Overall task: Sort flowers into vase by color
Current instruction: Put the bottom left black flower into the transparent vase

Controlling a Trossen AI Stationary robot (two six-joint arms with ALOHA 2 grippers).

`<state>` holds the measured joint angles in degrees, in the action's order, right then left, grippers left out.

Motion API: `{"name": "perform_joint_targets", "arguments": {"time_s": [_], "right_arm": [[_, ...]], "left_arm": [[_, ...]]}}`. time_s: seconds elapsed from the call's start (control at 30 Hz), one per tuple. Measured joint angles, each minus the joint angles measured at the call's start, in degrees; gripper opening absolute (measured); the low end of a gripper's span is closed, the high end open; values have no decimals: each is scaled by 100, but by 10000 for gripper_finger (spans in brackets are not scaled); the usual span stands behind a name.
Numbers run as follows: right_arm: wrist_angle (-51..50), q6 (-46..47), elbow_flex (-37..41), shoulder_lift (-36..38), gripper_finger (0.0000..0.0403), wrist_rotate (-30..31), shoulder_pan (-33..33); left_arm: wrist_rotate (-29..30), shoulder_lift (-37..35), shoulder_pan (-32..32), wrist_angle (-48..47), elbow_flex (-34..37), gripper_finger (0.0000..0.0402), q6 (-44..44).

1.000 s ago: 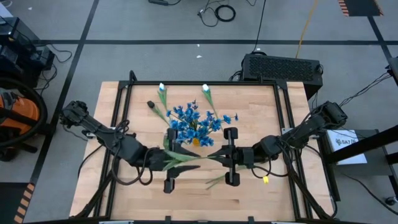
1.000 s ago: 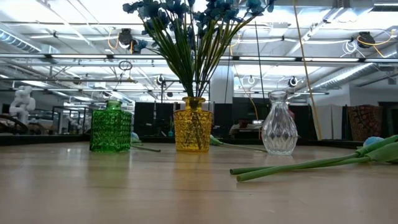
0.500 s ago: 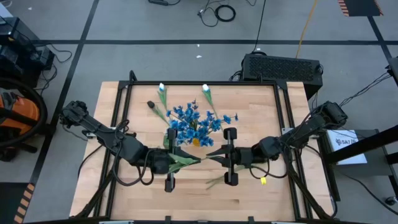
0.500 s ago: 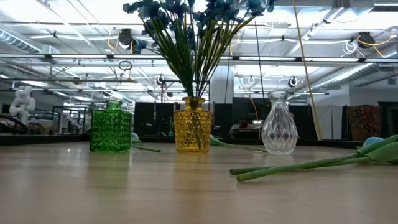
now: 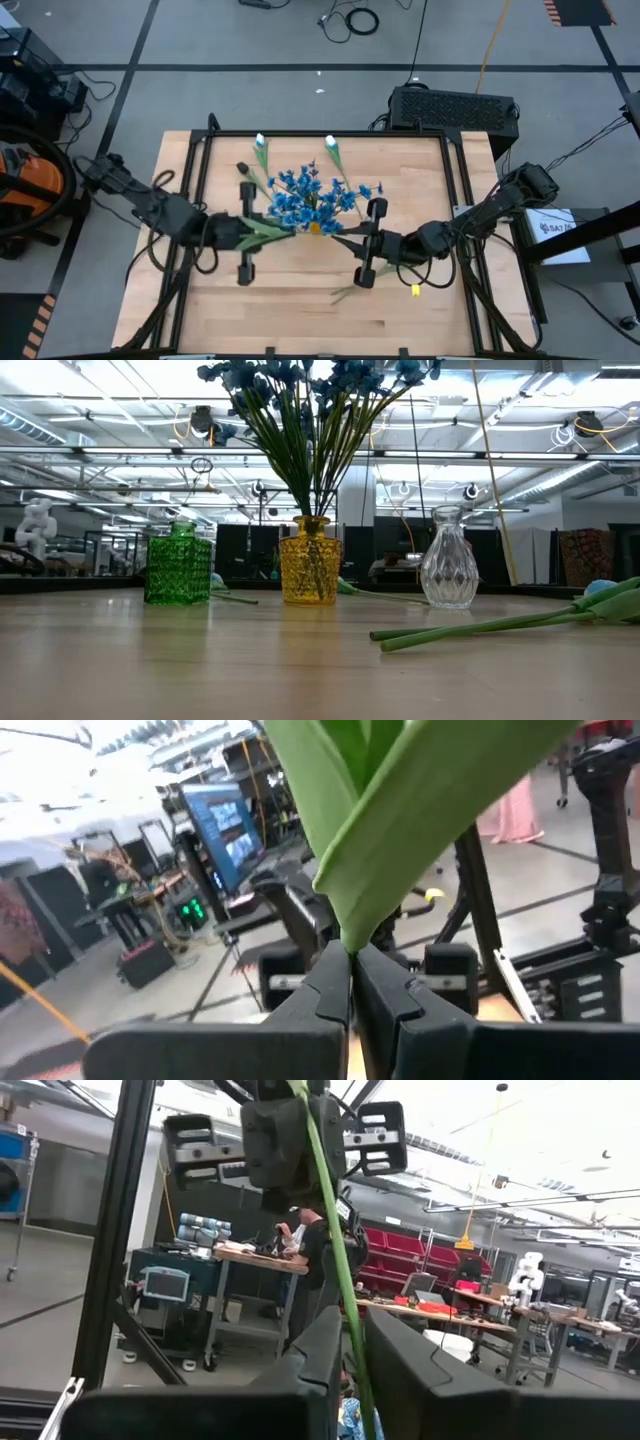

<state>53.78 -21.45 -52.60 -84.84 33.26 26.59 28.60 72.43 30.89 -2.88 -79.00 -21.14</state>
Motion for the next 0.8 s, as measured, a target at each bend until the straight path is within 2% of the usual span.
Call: {"name": "perform_joint_targets", "arguments": {"time_s": [0.13,0.27,0.47,0.53,0.6,0.7,0.8], "right_arm": [[-55,77,0,0,45,-39,10],[-529,190,-101,10,81,-48,20],[-2534,898,-773,178,170,-55,15],[-3471,1511,-1162,184,193,0,15],[-4410,2082,-1617,184,207,42,19],[-5615,2439,-2222,198,214,91,140],[-6069,2542,-2404,199,212,138,314]], "left_arm": [[-4,-310,12,-478,0,6,286],[0,-496,24,-1019,0,6,516],[-33,-597,25,-1369,0,6,875],[-35,-530,17,-1348,0,7,886],[-33,-399,-43,-1307,-7,7,884],[-32,-150,-138,-1227,-4,7,880],[-45,66,-251,-1110,-4,8,882]]}}
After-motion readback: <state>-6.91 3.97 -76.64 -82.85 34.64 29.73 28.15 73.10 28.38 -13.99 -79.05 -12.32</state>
